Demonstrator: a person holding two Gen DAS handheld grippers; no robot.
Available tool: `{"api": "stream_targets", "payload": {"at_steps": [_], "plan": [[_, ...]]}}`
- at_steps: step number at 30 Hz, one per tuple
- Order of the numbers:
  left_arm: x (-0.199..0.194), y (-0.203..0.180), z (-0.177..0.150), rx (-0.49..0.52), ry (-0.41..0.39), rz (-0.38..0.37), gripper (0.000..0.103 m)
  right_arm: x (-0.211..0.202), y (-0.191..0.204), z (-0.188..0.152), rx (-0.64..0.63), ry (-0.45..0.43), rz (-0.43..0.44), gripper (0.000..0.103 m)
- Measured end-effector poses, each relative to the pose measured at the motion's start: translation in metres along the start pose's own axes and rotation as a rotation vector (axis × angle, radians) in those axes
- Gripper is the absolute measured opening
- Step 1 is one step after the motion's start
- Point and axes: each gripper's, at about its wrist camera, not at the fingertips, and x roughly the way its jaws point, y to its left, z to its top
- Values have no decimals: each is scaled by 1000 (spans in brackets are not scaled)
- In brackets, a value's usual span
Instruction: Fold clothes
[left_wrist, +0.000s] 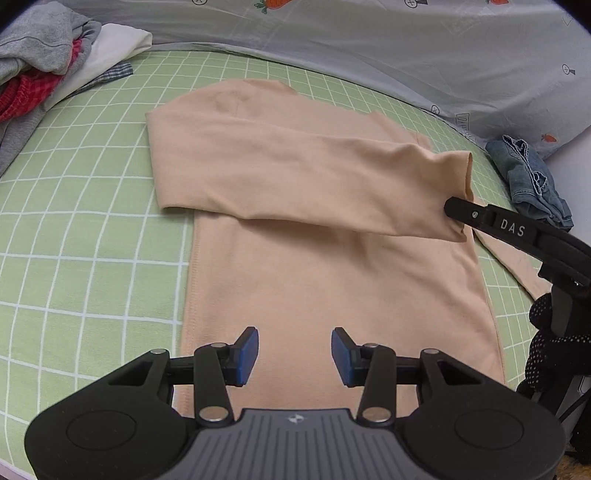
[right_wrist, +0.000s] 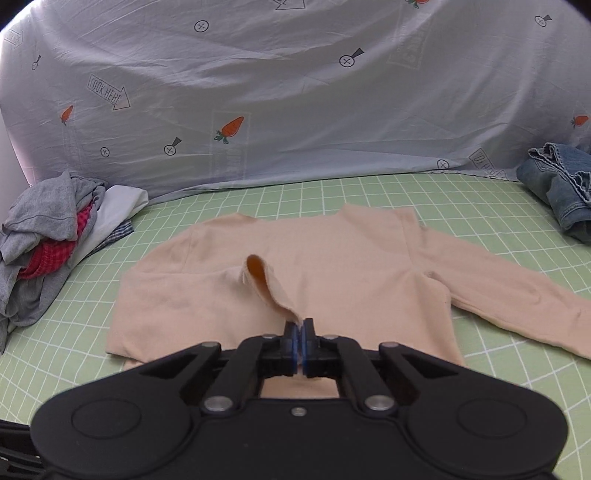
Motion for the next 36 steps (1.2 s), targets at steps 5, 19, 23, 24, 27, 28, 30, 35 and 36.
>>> {"api": "stream_targets", "payload": {"at_steps": [5,19,23,24,27,28,30,35,36], "plan": [[13,-28,-8,-50,18,28,46,-1,-47,-2,39,37,14,2],[55,-87,-11,-169,31,193,55,14,-111,38,-88,-12,173,2],[62,-97,-7,-162,47,239,60,19,-132,65,-81,-70,198,2],[63,-99,-6,-160,51,251,63,21,-135,71,-78,-81,197,1],[69,-106,-3,-155,63,286,68,29,-158,86,-21,-106,162,2],[70,-109,-2,-153,68,298,72,31,-167,88,-6,-115,140,2],[74,-113,0,-149,76,321,78,35,-187,88,24,-124,88,2],[81,-122,5,-140,98,361,85,50,-245,78,99,-84,-50,2],[82,-122,5,-138,104,363,88,52,-255,75,105,-74,-76,2]]}}
